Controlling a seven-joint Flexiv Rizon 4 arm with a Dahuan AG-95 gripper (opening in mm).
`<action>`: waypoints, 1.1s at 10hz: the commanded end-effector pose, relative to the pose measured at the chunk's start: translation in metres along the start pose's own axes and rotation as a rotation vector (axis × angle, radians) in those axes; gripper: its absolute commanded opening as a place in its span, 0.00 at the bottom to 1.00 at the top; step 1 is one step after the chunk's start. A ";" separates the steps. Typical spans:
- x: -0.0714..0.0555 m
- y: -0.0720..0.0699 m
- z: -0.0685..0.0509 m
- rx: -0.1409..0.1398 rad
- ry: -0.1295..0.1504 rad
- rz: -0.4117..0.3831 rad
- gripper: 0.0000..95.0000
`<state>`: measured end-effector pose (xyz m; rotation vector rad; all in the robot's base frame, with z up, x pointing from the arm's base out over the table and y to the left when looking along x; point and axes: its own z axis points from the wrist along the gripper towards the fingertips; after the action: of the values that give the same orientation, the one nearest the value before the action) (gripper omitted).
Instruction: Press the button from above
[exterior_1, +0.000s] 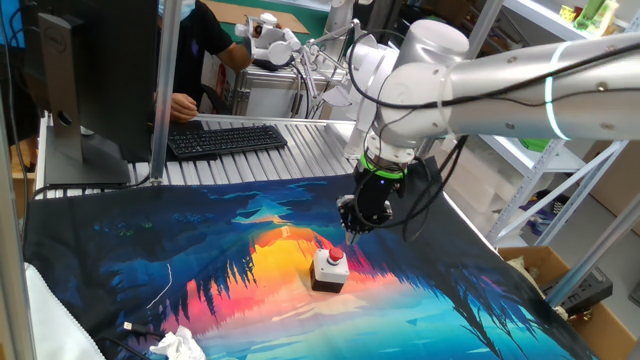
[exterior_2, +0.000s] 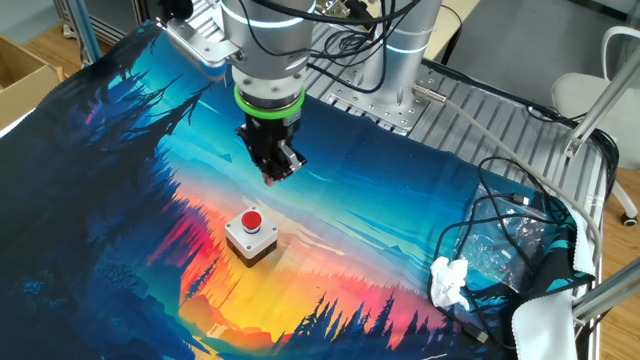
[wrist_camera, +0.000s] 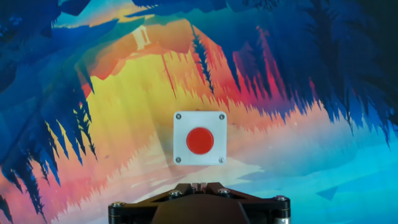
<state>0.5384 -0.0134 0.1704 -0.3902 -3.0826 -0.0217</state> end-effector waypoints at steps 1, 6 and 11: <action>-0.007 -0.001 -0.001 0.002 0.009 -0.003 0.00; -0.022 -0.001 -0.002 0.003 0.021 -0.008 0.00; -0.026 -0.003 0.007 0.003 0.026 -0.022 0.00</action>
<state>0.5608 -0.0244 0.1615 -0.3498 -3.0621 -0.0239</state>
